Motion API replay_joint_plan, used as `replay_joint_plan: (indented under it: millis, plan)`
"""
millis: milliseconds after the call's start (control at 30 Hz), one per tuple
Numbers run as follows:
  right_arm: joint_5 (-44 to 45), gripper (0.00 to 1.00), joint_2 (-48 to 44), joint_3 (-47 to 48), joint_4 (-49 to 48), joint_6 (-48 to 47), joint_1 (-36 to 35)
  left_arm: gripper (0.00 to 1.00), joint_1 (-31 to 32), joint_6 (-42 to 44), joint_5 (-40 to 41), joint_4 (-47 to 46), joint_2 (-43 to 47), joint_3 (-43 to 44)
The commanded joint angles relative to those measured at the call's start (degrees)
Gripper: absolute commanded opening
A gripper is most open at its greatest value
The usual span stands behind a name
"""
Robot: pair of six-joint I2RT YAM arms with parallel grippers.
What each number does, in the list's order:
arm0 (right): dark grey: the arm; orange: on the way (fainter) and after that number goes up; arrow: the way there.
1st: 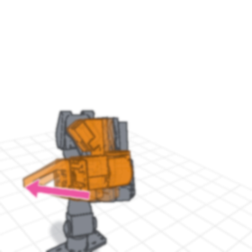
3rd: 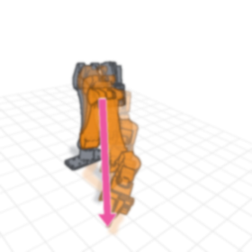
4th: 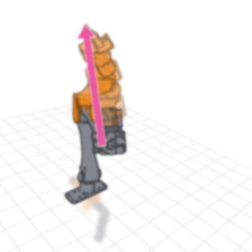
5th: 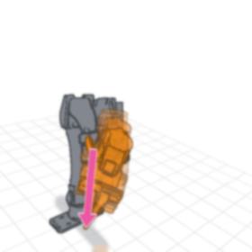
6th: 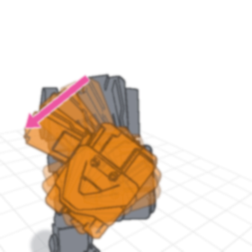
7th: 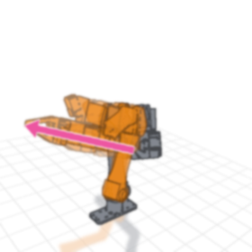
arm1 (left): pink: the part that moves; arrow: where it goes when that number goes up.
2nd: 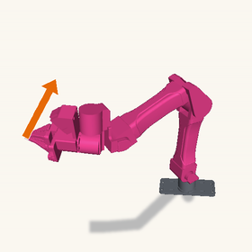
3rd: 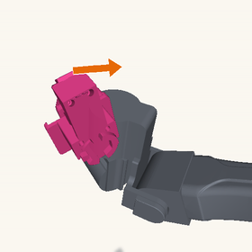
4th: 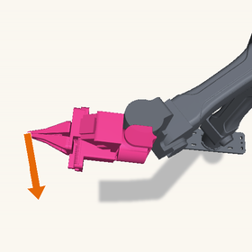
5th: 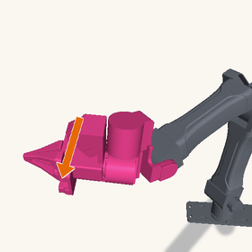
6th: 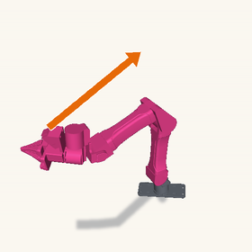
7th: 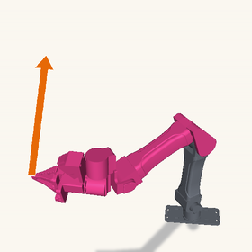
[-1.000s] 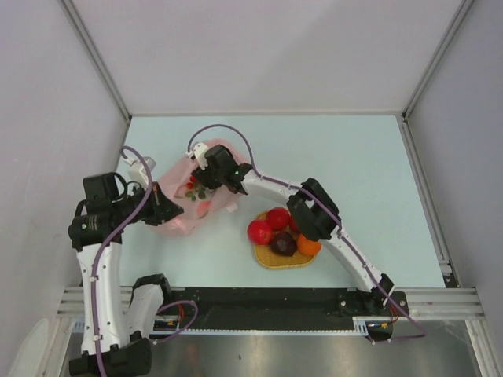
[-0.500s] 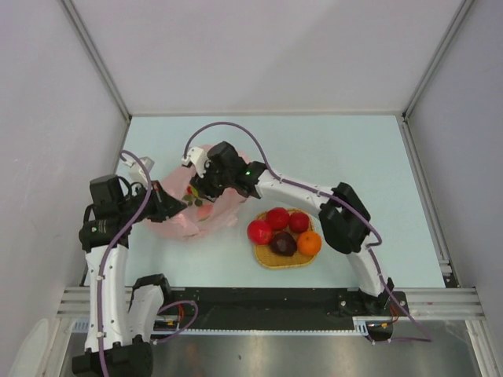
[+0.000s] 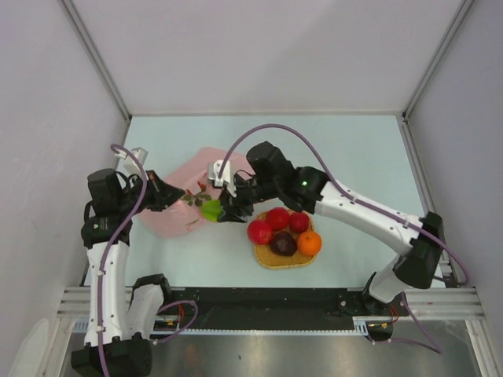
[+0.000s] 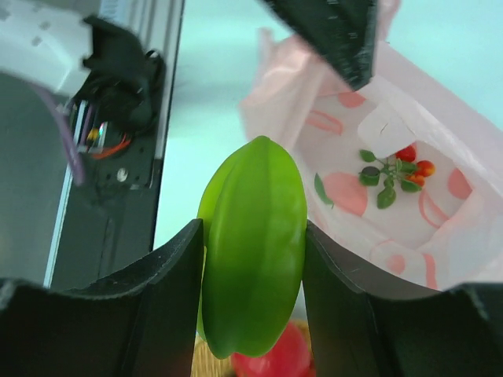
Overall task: Take the fake fruits out of the plastic bag
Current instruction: Take out the fake fruit from the plastic bag, then place the fake fruit on the plate.
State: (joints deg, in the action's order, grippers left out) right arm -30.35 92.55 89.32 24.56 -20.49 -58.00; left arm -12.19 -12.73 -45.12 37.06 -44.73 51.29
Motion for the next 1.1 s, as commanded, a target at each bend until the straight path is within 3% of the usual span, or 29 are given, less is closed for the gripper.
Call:
replay_joint_plan:
  millis: [0,233,433,700,867,1067]
  plan:
    - [-2.3,0.43,-9.4,-4.3,9.9,-9.5,-0.1,0.00,-0.4,-2.4,-0.1,-2.6,0.6,-0.8]
    - [1.0,0.42,-20.3,-18.3,17.2,-18.3,5.3,0.00,-0.5,-2.8,1.2,-4.2,1.1,-1.6]
    - [4.5,0.42,-26.5,-28.7,13.2,-22.8,4.6,0.00,-0.5,-2.2,1.6,-3.5,1.4,-2.6]
    - [8.8,0.41,-29.8,-40.5,2.0,-12.5,3.6,0.00,-0.6,-2.3,2.0,-3.9,1.9,-3.8]
    - [12.1,0.41,-30.2,-43.7,-4.2,-3.2,-0.2,0.00,-0.5,-2.3,2.1,-3.6,3.4,-5.1]
    - [14.5,0.42,-30.5,-45.9,-6.4,-0.4,-2.4,0.00,-0.6,-3.1,2.1,-3.7,5.4,-7.4]
